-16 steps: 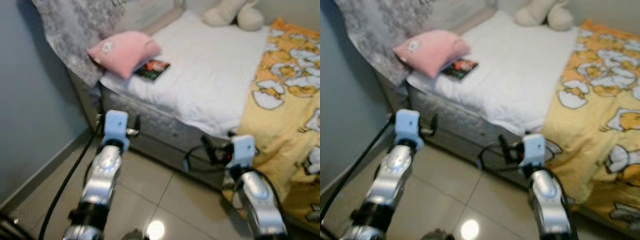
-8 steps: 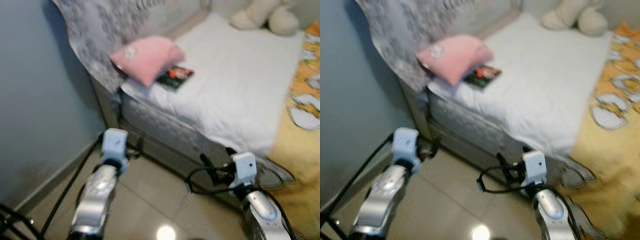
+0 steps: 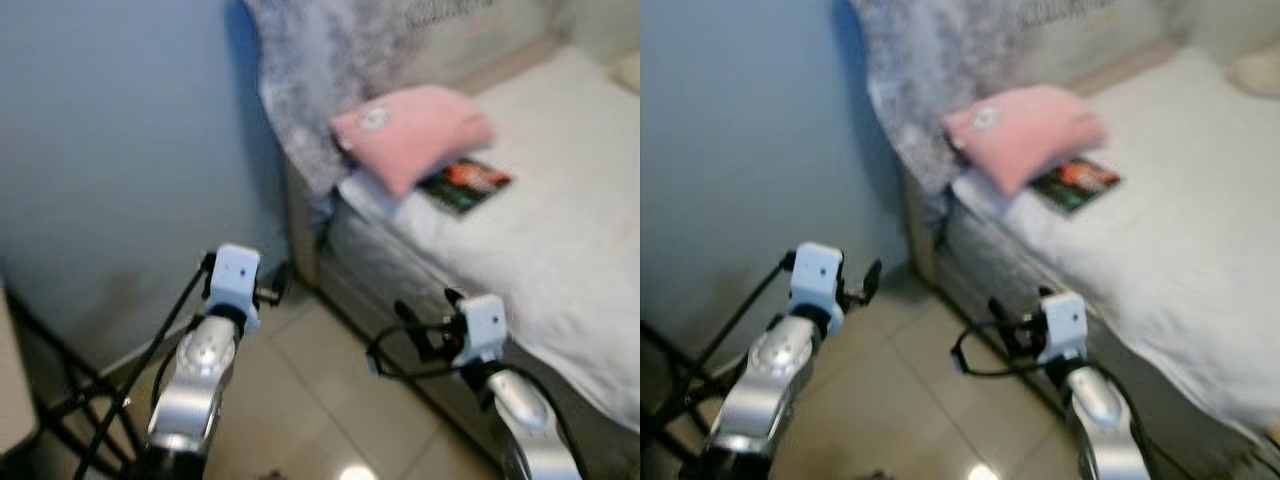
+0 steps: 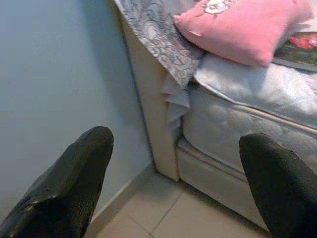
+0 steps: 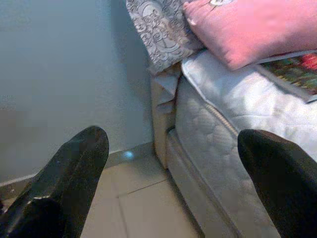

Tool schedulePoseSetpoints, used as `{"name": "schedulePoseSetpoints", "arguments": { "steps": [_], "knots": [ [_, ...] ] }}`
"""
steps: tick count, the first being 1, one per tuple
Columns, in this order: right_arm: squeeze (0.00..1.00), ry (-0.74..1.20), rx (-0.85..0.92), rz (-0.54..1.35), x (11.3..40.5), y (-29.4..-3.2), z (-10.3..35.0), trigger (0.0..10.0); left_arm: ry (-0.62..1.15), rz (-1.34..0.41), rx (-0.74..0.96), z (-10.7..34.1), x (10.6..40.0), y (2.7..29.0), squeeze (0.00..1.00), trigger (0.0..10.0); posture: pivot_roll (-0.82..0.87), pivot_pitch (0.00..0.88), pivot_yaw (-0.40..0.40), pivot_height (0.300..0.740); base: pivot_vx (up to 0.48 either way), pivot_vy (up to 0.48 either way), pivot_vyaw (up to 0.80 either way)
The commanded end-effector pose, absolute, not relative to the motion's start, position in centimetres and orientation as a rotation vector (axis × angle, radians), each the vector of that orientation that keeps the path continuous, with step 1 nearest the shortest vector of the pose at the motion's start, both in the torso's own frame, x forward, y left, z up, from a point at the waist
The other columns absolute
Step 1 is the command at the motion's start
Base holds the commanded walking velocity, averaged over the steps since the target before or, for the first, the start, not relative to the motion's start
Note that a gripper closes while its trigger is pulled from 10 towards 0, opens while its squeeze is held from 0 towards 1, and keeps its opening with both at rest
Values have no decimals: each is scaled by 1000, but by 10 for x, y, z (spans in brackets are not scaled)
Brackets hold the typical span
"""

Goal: Clean up the room

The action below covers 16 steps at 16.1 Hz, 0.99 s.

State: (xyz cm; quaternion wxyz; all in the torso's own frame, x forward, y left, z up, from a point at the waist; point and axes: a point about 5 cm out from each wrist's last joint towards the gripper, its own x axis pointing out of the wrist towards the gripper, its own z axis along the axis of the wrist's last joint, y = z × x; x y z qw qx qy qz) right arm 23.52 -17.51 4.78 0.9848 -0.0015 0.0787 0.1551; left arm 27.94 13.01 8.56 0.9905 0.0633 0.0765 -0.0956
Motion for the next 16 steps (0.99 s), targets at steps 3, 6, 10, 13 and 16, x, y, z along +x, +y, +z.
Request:
{"name": "schedulePoseSetpoints", "arguments": {
  "steps": [3, 6, 10, 13, 16],
  "knots": [
    [0, 178, 14, 298, 234, -179, 45, 10000, 159, -186, 180, 80, 279, 136, 0, 10000, 16, 0, 6, 732, 0, -317, 515],
    [0, 175, 31, 238, 241, -185, 47, 10000, 130, -170, 178, 84, 280, 130, 0, 10000, 16, 0, 5, 732, 0, -472, 171],
    [0, 179, 25, 264, 242, -181, 45, 10000, 129, -152, 191, 85, 283, 127, 0, 10000, 26, 0, 0, 732, 0, -472, 592],
    [0, 190, 31, 272, 243, -179, 41, 10000, 140, -128, 152, 84, 285, 128, 0, 10000, 40, 0, -5, 732, 0, -150, 608],
    [0, 204, 38, 267, 240, -180, 36, 10000, 139, -105, 197, 88, 289, 131, 0, 10000, 47, 0, 4, 732, 0, 0, 608]
  ]
}}
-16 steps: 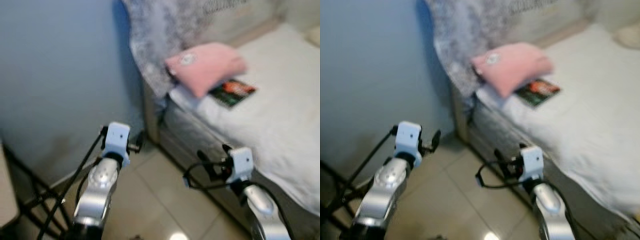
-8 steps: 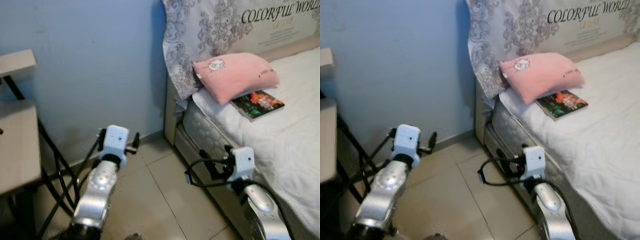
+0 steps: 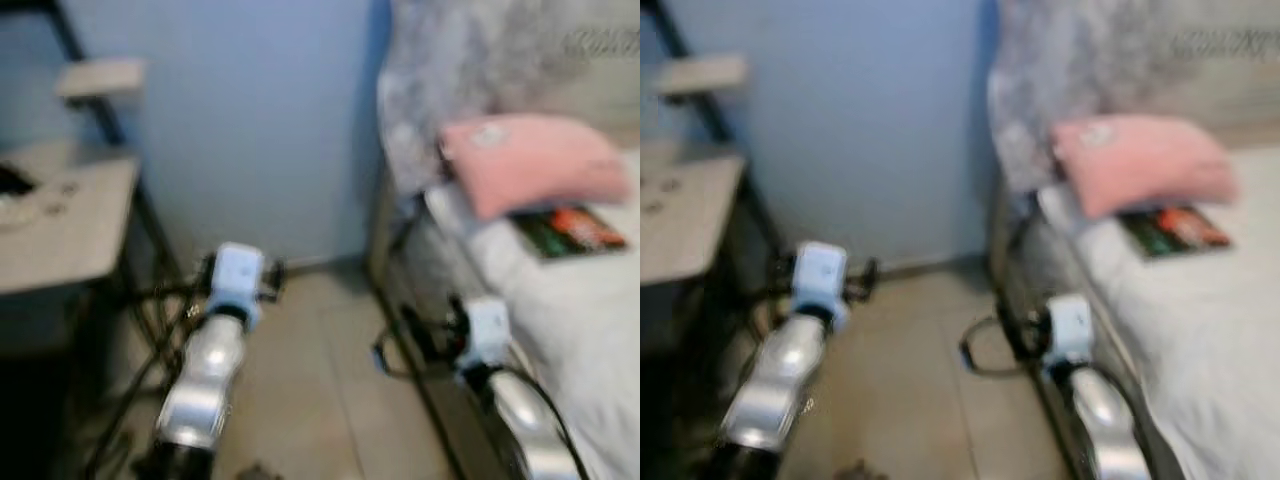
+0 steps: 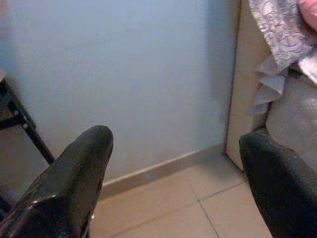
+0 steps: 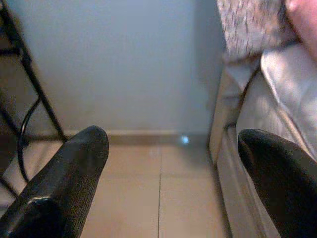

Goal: Clean up the room

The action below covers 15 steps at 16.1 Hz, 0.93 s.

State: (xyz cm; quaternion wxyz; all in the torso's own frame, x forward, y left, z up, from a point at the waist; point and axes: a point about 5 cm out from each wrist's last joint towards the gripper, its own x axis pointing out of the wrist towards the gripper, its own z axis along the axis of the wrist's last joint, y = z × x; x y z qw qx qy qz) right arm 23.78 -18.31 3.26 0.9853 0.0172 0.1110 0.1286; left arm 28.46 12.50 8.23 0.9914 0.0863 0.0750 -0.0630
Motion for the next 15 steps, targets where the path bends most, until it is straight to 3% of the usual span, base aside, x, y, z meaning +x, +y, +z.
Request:
{"name": "schedulePoseSetpoints", "arguments": {
  "steps": [1, 3, 5, 15],
  "knots": [
    [0, 206, 39, 268, 240, -179, 35, 10000, 118, -101, 213, 92, 291, 129, 0, 10000, 47, 0, 4, 732, 0, 0, 606],
    [0, 205, 35, 279, 240, -177, 35, 10000, 33, -71, 177, 107, 293, 132, 0, 10000, 44, 0, 3, 732, 0, 0, 603],
    [0, 225, 32, 270, 240, -178, 32, 10000, 44, -42, 146, 108, 294, 135, 0, 10000, 44, 0, -1, 732, 471, 0, 613],
    [0, 223, 27, 264, 238, -175, 33, 10000, 122, -62, 137, 88, 287, 137, 0, 10000, 33, 0, 1, 732, 447, 0, 0]
  ]
}}
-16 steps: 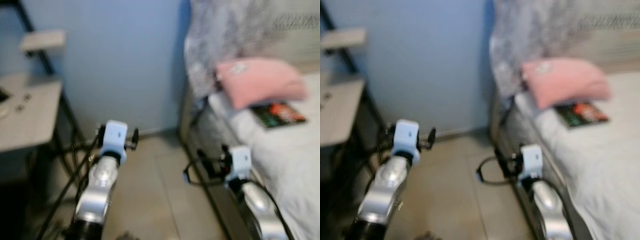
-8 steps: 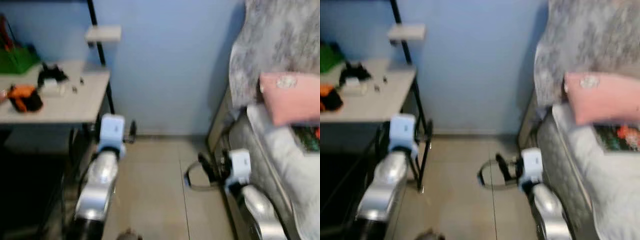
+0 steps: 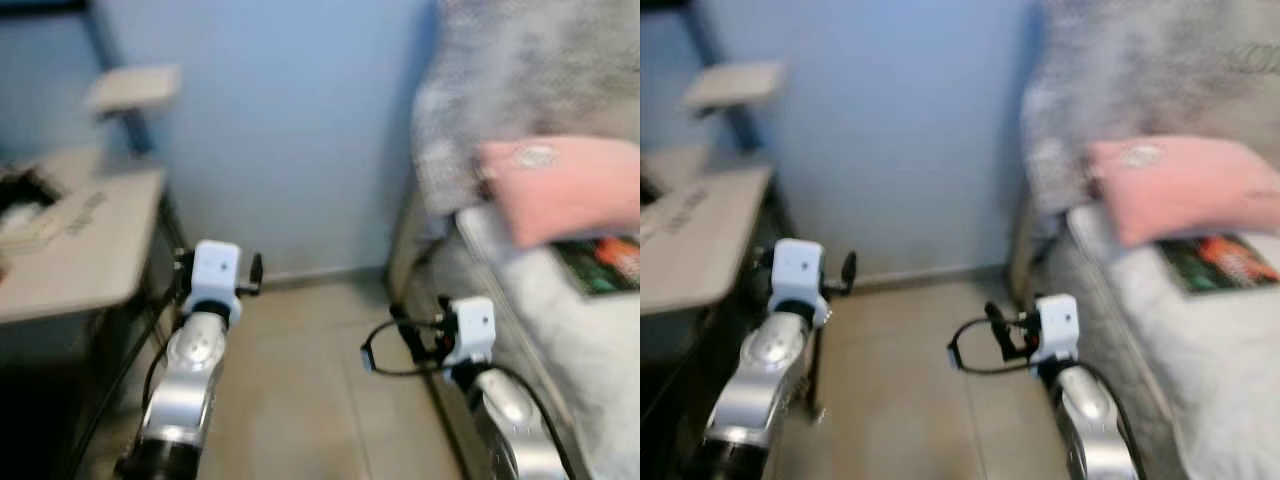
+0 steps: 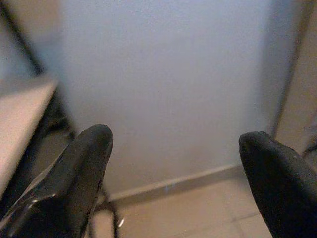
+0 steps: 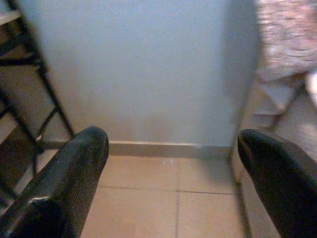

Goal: Clean up the room

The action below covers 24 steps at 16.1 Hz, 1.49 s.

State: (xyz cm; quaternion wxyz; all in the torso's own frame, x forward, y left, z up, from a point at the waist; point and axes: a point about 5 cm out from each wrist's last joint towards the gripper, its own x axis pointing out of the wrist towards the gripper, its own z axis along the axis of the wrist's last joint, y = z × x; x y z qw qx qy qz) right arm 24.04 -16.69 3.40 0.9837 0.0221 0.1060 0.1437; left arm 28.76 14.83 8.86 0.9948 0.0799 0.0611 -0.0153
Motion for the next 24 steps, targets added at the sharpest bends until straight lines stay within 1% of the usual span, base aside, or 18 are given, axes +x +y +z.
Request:
{"name": "schedulePoseSetpoints", "arguments": {
  "steps": [1, 3, 11, 16, 19, 20, 21, 22, 23, 24],
  "knots": [
    [0, 223, 29, 264, 238, -175, 33, 10000, 120, -62, 138, 89, 287, 136, 0, 10000, 33, 0, 1, 732, 446, 0, 0],
    [0, 224, 30, 272, 238, -173, 33, 10000, 113, -61, 138, 90, 286, 134, 0, 10000, 38, 0, -1, 732, 446, 0, 262],
    [0, 232, 25, 287, 238, -169, 31, 10000, 112, -54, 146, 90, 285, 135, 0, 10000, 49, 0, -4, 732, 446, 0, 710],
    [0, 232, 31, 266, 238, -173, 32, 10000, 106, -56, 149, 92, 285, 136, 0, 10000, 48, 0, -4, 732, 450, 0, 0],
    [0, 224, -26, 293, 226, -178, 35, 10000, 91, -72, 189, 95, 278, 147, 0, 10000, 46, 0, 1, 732, 455, 0, 0],
    [0, 217, -83, 335, 214, -181, 39, 10000, 106, -117, 262, 93, 273, 148, 0, 10000, 50, 0, 3, 732, 0, 0, 0],
    [0, 232, -79, 324, 206, -189, 39, 10000, 144, -122, 194, 91, 270, 147, 0, 10000, 52, 0, 2, 732, 0, 0, 0],
    [0, 253, -72, 301, 200, -197, 37, 10000, 159, -124, 161, 91, 269, 145, 0, 10000, 52, 0, 1, 732, 0, 0, 0],
    [0, 279, -48, 265, 190, -210, 34, 10000, 172, -112, 130, 94, 267, 140, 0, 10000, 50, 0, 4, 732, 0, 0, 0],
    [0, 283, -50, 256, 184, -216, 36, 10000, 186, -99, 84, 97, 264, 133, 0, 10000, 43, 0, 8, 732, 0, 0, 0]
  ]
}}
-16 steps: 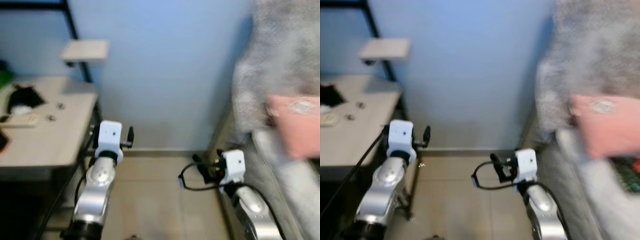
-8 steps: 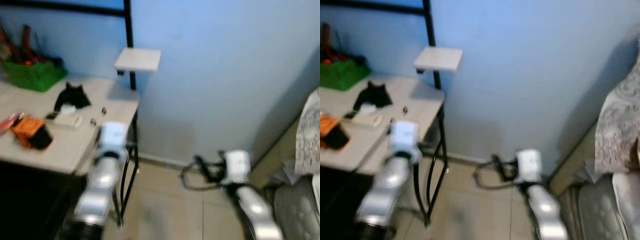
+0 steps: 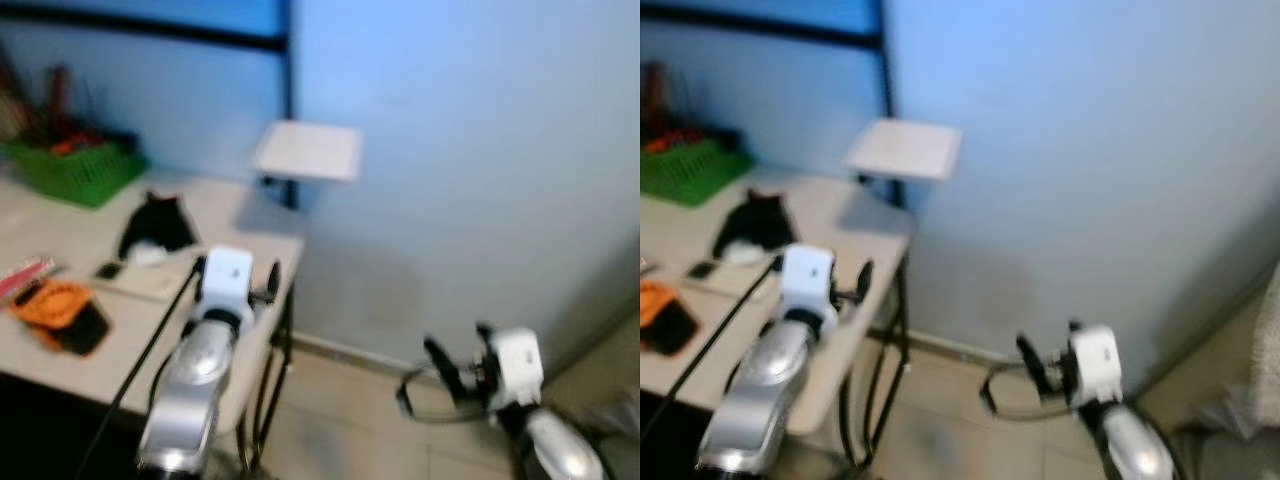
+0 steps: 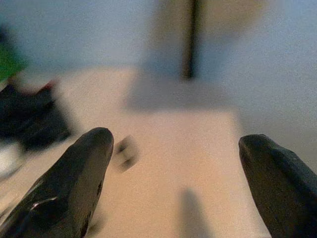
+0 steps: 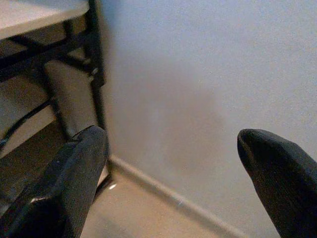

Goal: Clean up the room

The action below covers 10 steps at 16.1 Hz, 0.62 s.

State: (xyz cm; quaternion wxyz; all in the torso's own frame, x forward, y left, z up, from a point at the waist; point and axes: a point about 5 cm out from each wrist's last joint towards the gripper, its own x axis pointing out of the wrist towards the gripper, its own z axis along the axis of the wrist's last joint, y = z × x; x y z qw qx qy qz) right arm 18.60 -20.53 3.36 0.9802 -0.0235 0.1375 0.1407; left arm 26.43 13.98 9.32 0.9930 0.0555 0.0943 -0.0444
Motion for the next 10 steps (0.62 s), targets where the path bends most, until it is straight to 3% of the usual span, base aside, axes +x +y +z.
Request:
{"name": "schedulePoseSetpoints", "arguments": {
  "steps": [1, 3, 10],
  "knots": [
    [0, 280, -49, 254, 181, -217, 39, 10000, 165, -113, 67, 104, 262, 127, 0, 10000, 43, 0, 8, 732, 0, 0, 0],
    [0, 271, -43, 251, 179, -216, 42, 10000, 53, -181, 90, 122, 263, 120, 0, 10000, 42, 0, 3, 732, 0, 0, 0],
    [0, 282, -50, 255, 183, -211, 41, 10000, 104, -162, 71, 119, 261, 120, 0, 10000, 42, 0, 3, 732, 0, 0, 0]
  ]
}}
